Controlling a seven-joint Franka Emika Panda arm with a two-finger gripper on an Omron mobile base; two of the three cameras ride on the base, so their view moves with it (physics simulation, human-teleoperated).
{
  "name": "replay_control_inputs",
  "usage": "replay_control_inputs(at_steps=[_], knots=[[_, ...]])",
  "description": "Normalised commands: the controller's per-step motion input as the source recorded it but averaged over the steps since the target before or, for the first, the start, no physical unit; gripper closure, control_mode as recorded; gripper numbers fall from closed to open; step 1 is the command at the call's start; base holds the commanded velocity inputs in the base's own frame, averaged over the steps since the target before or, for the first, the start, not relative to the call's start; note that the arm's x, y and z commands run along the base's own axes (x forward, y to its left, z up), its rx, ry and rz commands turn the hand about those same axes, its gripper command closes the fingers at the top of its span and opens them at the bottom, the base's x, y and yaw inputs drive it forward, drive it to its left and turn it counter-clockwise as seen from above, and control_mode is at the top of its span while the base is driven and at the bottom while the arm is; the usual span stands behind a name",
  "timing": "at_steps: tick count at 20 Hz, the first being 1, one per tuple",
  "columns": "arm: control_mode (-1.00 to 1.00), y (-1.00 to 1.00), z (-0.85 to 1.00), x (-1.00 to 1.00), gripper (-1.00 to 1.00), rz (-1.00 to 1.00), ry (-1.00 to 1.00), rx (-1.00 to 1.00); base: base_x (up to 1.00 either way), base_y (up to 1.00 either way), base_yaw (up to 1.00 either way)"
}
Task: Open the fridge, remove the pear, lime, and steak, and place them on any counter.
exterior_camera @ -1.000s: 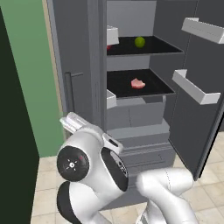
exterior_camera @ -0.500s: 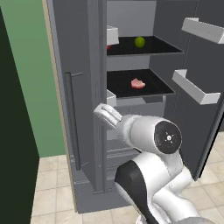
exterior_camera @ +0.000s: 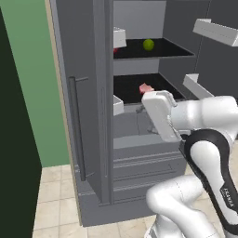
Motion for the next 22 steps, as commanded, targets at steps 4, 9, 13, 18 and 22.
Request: replay_control_inputs(at_steps=[4, 9, 13, 18, 22], knots=[[-1.0, -0.23, -0.07, 0.51, -1.0, 0.13, 0.0, 0.02, 0.0, 0.0, 0.0], [-1.0, -0.24, -0.06, 0.68, -1.0, 0.02, 0.0, 0.0, 0.0, 0.0, 0.0], [-1.0, -0.4, -0.05, 0.64, -1.0, 0.01, 0.0, 0.0, 0.0, 0.0, 0.0], [-1.0, -0.15, -0.2, 0.97, -1.0, 0.1, 0.0, 0.0, 0.0, 0.0, 0.0], [-1.0, 0.0, -0.42, 0.91, -1.0, 0.17, 0.0, -0.01, 0.0, 0.0, 0.0]])
